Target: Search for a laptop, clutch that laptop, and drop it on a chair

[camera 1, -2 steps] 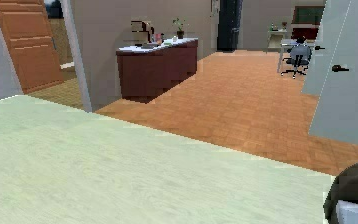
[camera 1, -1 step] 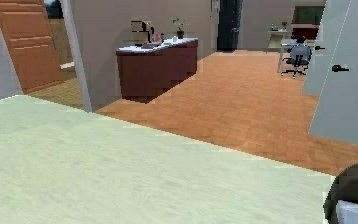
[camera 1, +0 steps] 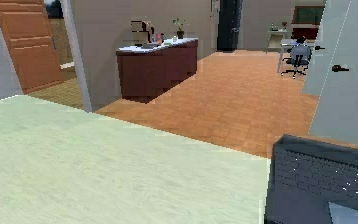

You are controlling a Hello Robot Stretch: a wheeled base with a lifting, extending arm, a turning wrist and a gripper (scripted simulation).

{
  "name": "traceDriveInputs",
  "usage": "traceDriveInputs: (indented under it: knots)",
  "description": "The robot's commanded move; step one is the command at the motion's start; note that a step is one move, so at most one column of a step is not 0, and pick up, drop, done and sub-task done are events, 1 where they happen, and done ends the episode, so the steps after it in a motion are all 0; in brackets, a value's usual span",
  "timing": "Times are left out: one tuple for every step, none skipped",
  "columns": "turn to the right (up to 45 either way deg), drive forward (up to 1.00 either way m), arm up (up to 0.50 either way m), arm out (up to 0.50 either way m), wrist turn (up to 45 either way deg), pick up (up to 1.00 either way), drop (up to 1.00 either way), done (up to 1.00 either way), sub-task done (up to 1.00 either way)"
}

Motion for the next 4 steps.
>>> traceDriveInputs:
  knots:
    - [0.0, 0.0, 0.0, 0.0, -45.0, 0.0, 0.0, 0.0, 0.0]
    - [0.0, 0.0, 0.0, 0.0, -3.0, 0.0, 0.0, 0.0, 0.0]
    - [0.0, 0.0, 0.0, -0.28, 0.0, 0.0, 0.0, 0.0, 0.0]
    - [27.0, 0.0, 0.0, 0.0, 0.0, 0.0, 0.0, 0.0, 0.0]
